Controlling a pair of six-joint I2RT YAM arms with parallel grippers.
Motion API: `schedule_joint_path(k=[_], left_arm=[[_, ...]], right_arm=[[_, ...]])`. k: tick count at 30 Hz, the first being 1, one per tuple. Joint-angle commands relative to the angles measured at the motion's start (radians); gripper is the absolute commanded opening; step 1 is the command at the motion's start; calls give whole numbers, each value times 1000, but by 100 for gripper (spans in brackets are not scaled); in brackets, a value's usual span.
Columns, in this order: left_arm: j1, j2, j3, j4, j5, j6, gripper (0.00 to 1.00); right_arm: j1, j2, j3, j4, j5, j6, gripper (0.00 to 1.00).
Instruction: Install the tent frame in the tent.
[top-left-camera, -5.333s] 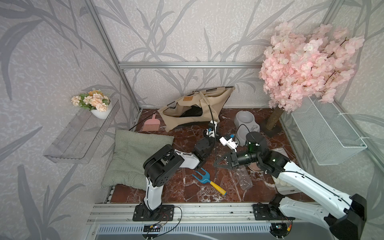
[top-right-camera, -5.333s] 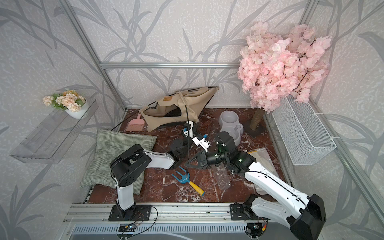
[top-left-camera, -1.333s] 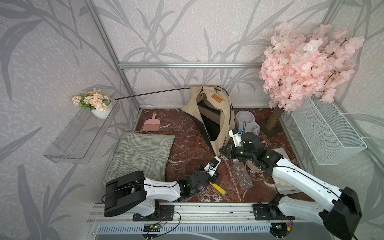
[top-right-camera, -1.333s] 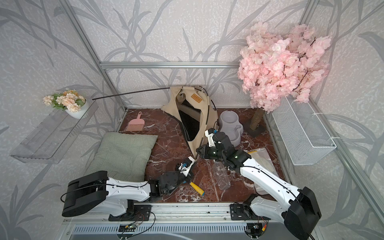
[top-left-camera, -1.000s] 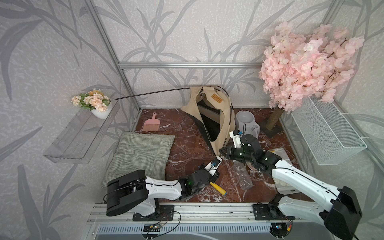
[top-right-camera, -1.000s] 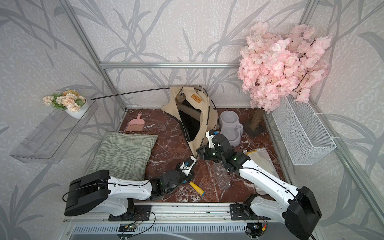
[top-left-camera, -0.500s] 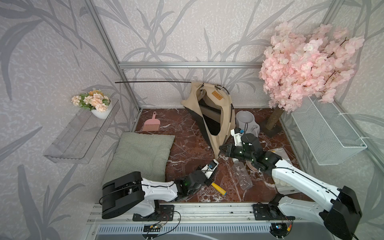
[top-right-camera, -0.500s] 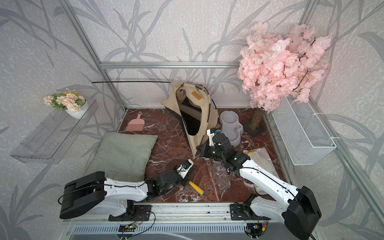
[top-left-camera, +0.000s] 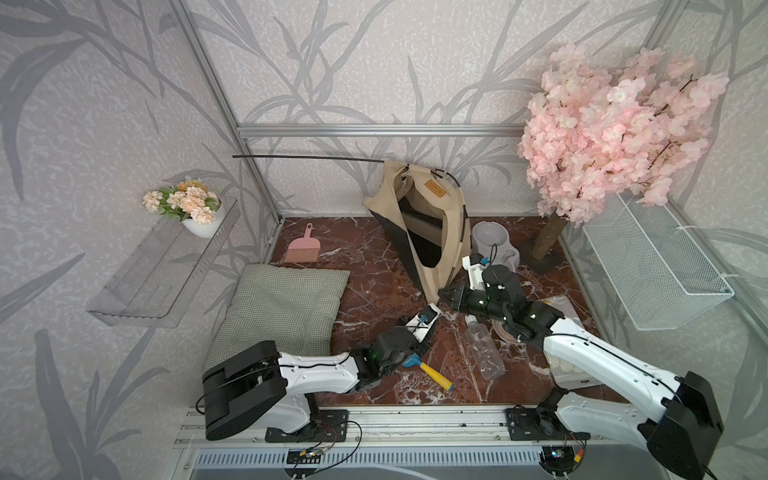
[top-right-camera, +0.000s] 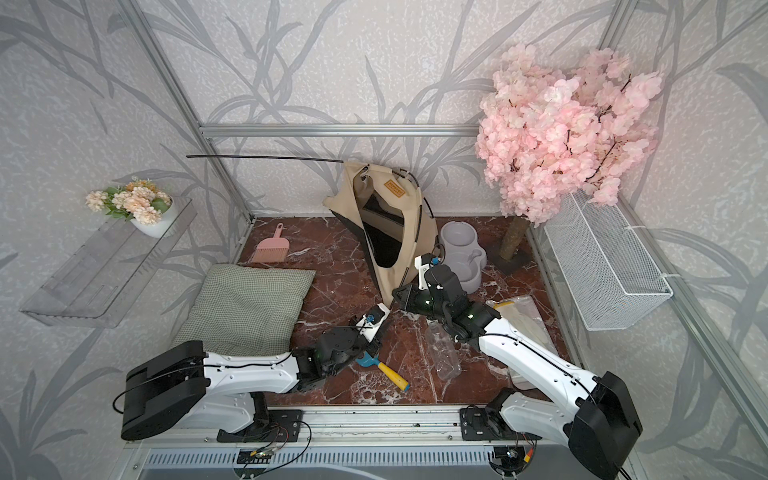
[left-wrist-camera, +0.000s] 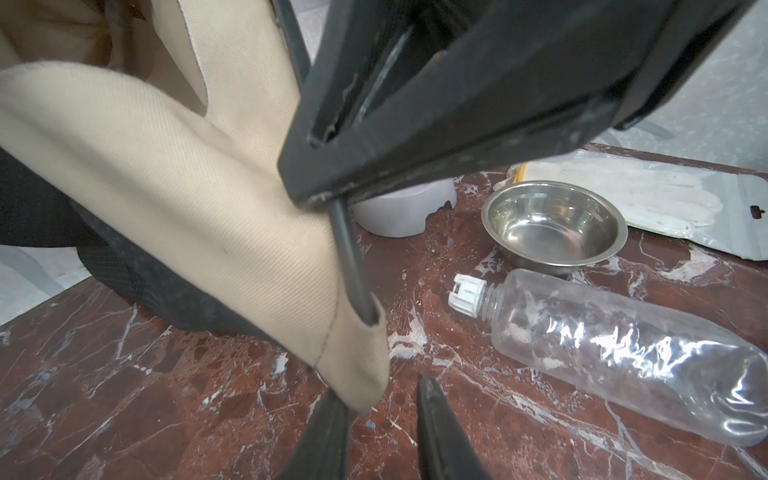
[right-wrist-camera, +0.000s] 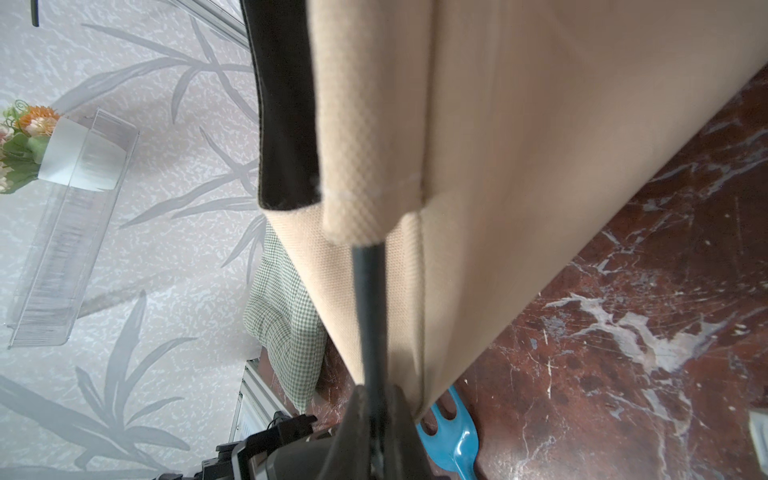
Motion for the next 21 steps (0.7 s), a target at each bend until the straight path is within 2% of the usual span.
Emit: schedule_joint_path(k=[1, 7, 9, 12, 15, 18, 21], left_arm=[[9, 10, 21, 32, -5, 32, 30], [29, 11, 29, 5, -38, 53, 29], [33, 11, 24, -11, -56, 57, 31], [39, 5, 3, -13, -78, 63, 40], [45, 2, 10, -8, -73, 79, 41], [49, 16, 32, 0, -48, 97, 37], [50, 32, 38, 8, -21, 108, 26]], right_arm=[[-4, -12, 26, 25, 16, 6, 0], [-5, -12, 32, 18, 14, 0, 0], [-4, -9, 31, 21, 13, 1, 0], [-4, -9, 26, 29, 9, 6, 0], [-4, -5, 24, 33, 5, 9, 0], [-5, 5, 27, 34, 5, 6, 0], [-6, 16, 28, 45, 0, 7, 0]])
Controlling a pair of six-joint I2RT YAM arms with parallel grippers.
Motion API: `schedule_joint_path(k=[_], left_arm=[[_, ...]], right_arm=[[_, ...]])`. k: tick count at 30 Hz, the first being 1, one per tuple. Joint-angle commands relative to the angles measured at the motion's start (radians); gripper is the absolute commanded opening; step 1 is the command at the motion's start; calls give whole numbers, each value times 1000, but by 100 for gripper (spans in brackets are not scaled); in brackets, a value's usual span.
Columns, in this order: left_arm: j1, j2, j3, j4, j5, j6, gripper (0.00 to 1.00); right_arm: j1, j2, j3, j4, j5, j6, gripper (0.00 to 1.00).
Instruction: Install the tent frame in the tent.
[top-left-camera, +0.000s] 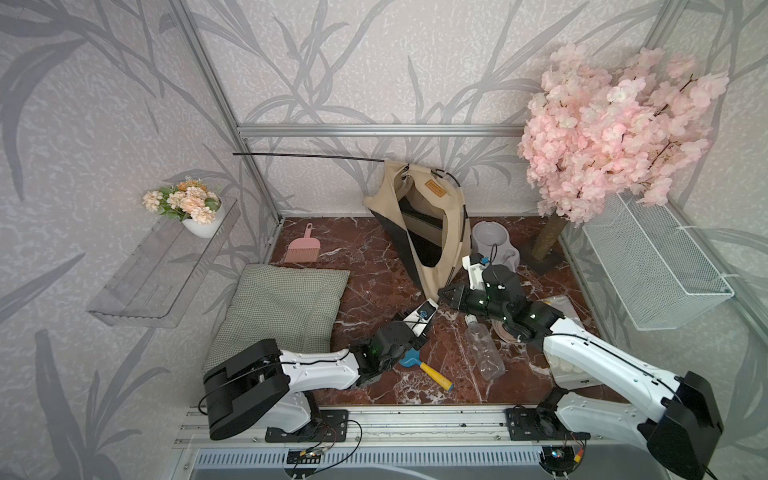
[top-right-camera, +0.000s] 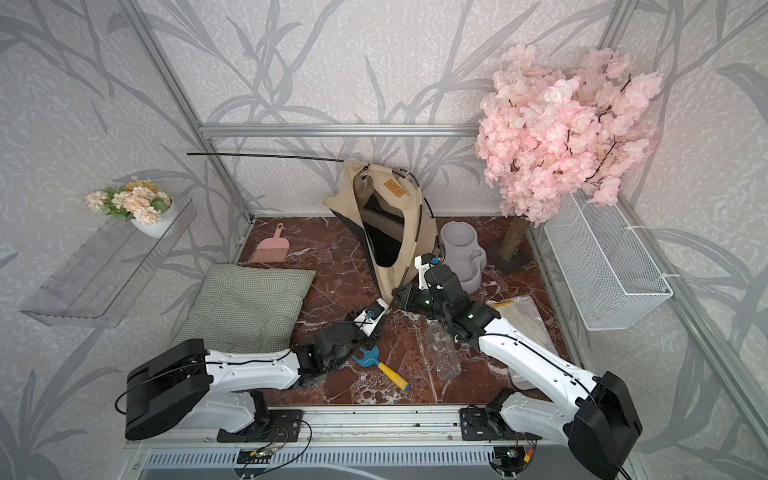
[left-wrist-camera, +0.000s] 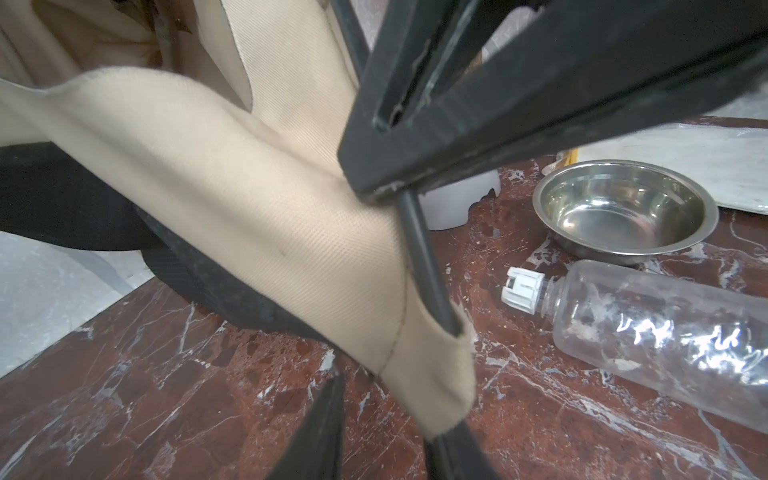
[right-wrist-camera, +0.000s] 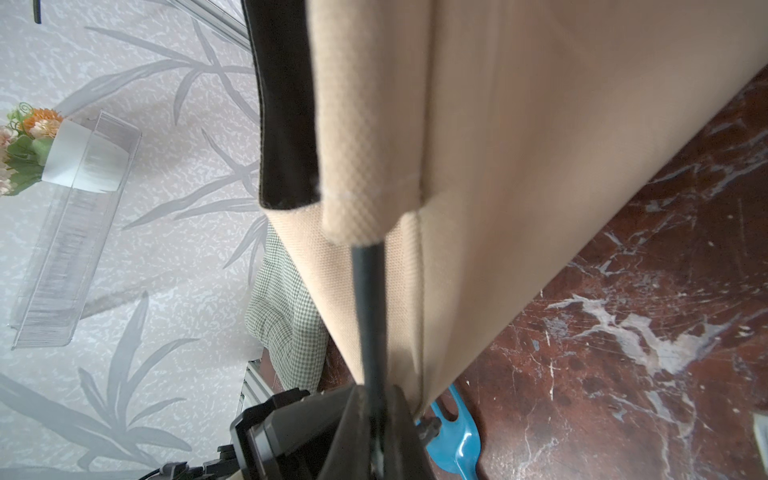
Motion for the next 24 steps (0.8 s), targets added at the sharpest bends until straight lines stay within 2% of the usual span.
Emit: schedule_joint_path(k=[1, 3, 6, 11, 14, 21, 24], left_arm=[[5, 20, 28, 16, 26, 26, 23], [5, 18, 26, 18, 34, 30, 19], [5, 9, 37, 5, 33, 41, 17], [19, 1, 40, -13, 2, 36, 32], [26, 9, 56, -26, 1, 32, 35], [26, 3, 59, -11, 17, 37, 24], [26, -6, 57, -20, 42, 49, 14]], right_arm=[[-5, 16, 26, 41, 1, 7, 0], [-6, 19, 21, 50, 2, 11, 0], [-5, 18, 16, 54, 6, 12, 0], [-5, 13, 11, 59, 8, 15, 0], [-5, 12, 11, 58, 8, 15, 0], [-5, 11, 5, 57, 10, 16, 0], [-5, 15, 1, 59, 17, 16, 0]])
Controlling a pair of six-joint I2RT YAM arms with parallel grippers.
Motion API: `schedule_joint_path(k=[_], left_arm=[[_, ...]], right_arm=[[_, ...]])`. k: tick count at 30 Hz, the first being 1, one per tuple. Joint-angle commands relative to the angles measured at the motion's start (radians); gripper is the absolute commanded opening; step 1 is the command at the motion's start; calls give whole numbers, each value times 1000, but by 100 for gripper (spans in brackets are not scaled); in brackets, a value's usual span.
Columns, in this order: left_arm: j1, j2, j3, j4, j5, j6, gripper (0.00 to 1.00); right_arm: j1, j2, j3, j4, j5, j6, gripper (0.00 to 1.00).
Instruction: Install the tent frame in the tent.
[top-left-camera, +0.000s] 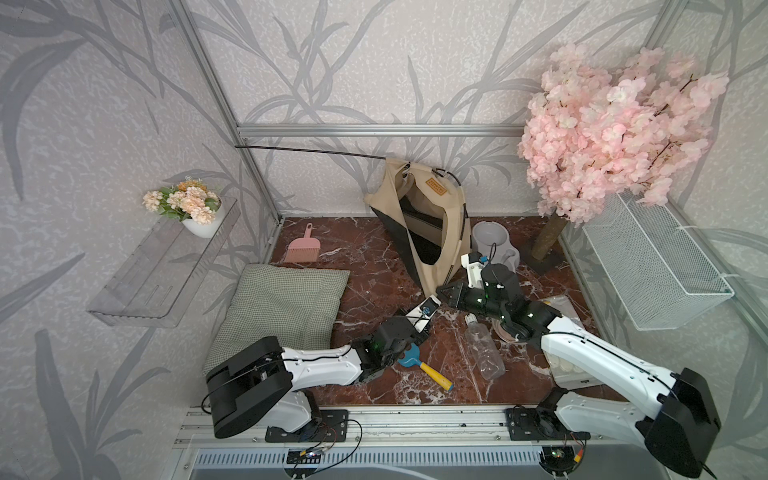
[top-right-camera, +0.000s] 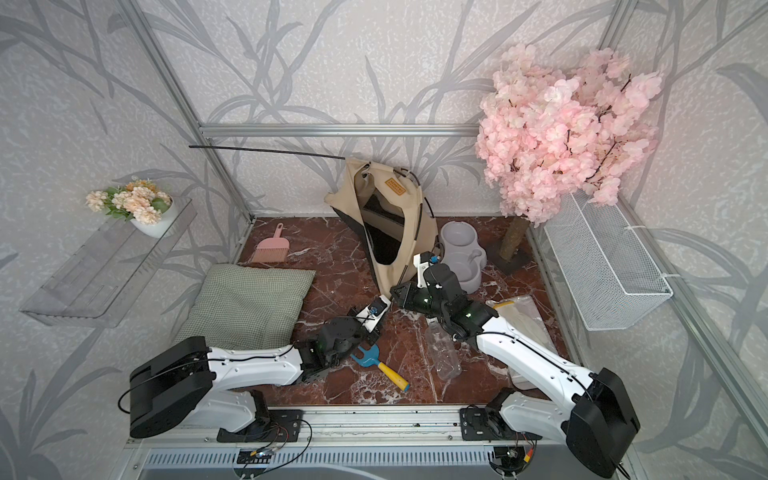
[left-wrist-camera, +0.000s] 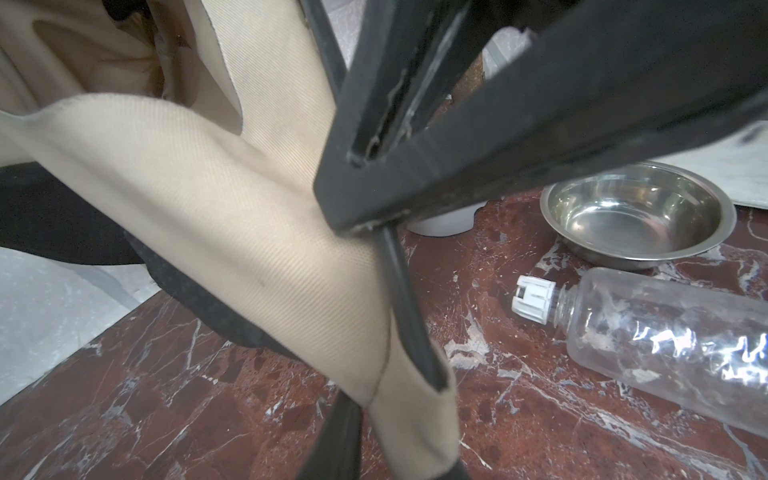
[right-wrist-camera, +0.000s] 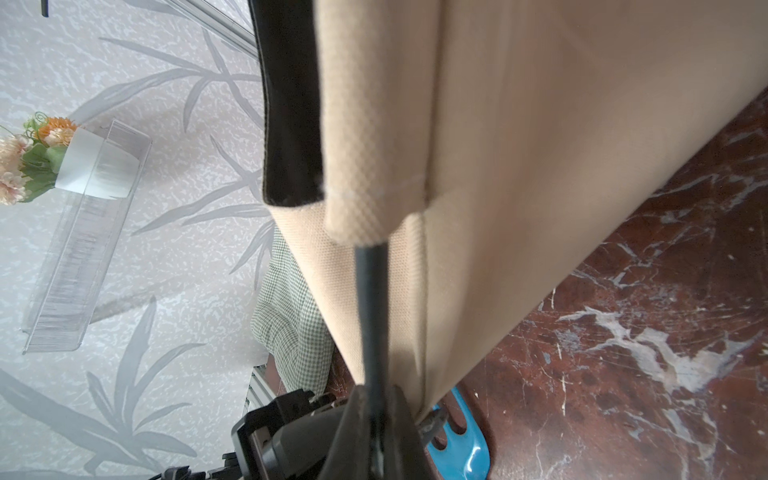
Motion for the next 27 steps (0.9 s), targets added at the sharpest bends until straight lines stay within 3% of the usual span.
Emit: schedule_joint_path(k=[1, 10, 14, 19, 24, 27], left_arm=[[3, -21, 23, -8, 38, 11, 11], [-9, -48, 30, -61, 173, -77, 3], [-11, -44, 58, -70, 199, -92, 1], [-9, -15, 77, -45, 181, -103, 3], [-8, 18, 73, -16, 170, -155, 3], [-14, 34, 17, 48, 159, -237, 2]], right_arm=[[-6, 2, 0, 25, 24, 9, 0], [2, 29, -12, 66, 140, -11, 0], [55, 41, -31, 74, 236, -62, 0], [84, 9, -86, 73, 145, 9, 0], [94, -75, -174, 32, 143, 19, 0], [60, -106, -175, -20, 100, 8, 9]])
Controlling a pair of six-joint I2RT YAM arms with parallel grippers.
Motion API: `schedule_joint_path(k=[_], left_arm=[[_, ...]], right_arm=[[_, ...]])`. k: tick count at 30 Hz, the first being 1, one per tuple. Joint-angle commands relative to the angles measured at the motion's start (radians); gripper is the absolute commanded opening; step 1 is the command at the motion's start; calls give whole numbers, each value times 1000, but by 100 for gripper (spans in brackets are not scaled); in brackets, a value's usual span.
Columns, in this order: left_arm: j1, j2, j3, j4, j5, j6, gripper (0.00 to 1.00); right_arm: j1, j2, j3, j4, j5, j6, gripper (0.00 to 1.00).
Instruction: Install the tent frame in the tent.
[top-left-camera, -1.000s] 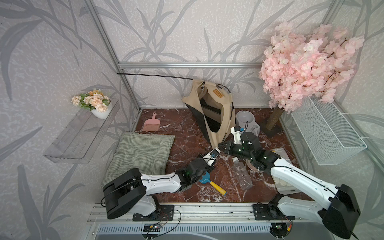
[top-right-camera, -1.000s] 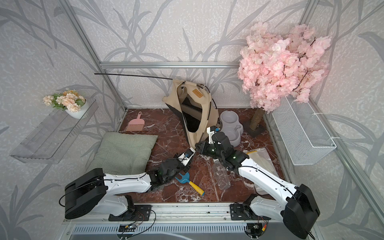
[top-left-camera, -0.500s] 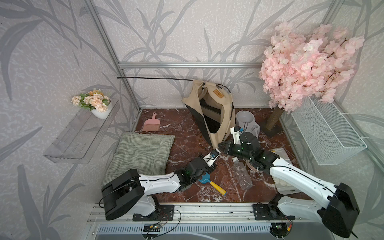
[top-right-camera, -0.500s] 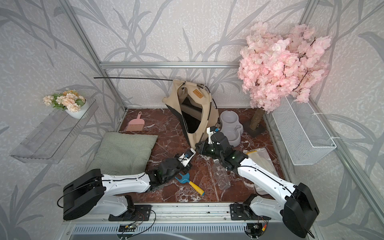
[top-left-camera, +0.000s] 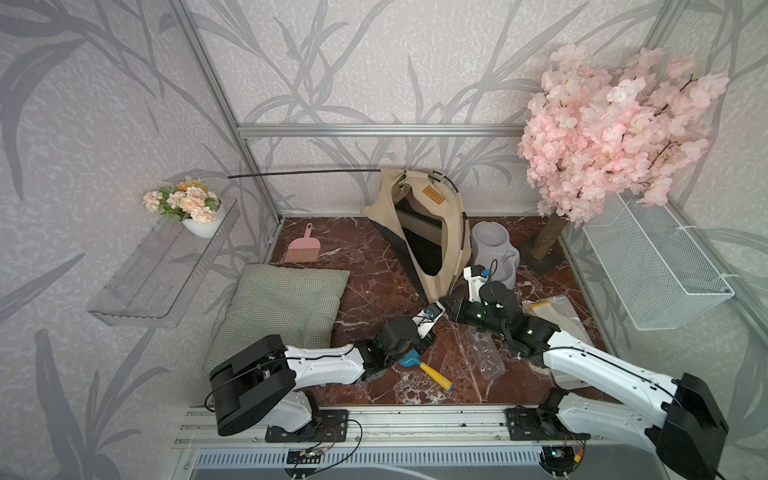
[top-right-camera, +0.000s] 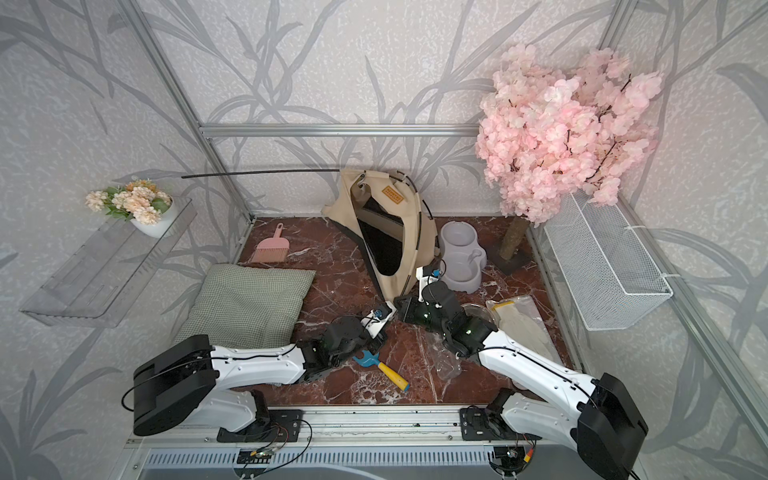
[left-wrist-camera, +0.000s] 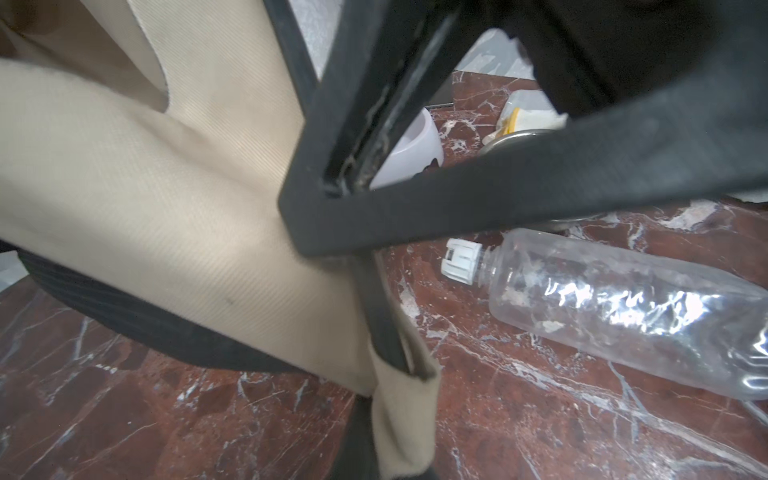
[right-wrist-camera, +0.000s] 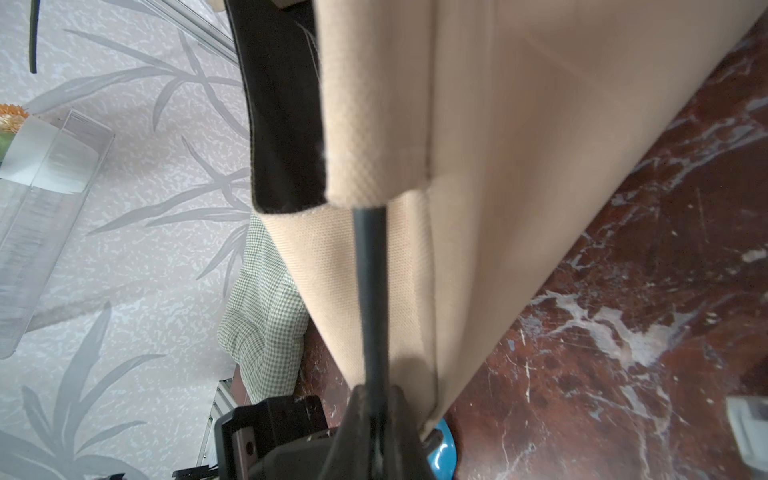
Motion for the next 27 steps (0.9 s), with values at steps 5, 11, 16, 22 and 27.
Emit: schedule_joint_path(k=[5, 11, 16, 22, 27], left_arm=[[-15, 21, -72, 247, -2, -183, 1], [-50, 85, -31, 255, -4, -167, 1], [-64, 108, -24, 266, -13, -164, 1], [-74, 119, -13, 264, -21, -165, 2], [-77, 141, -3, 265, -17, -177, 2]], right_arm=[[-90, -88, 39, -202, -69, -49, 32], [-203, -90, 204, -337, -89, -124, 62], [-304, 52, 402, -362, -133, -183, 74], [-305, 265, 570, -389, -89, -264, 73], [-301, 357, 590, -324, -129, -359, 58]])
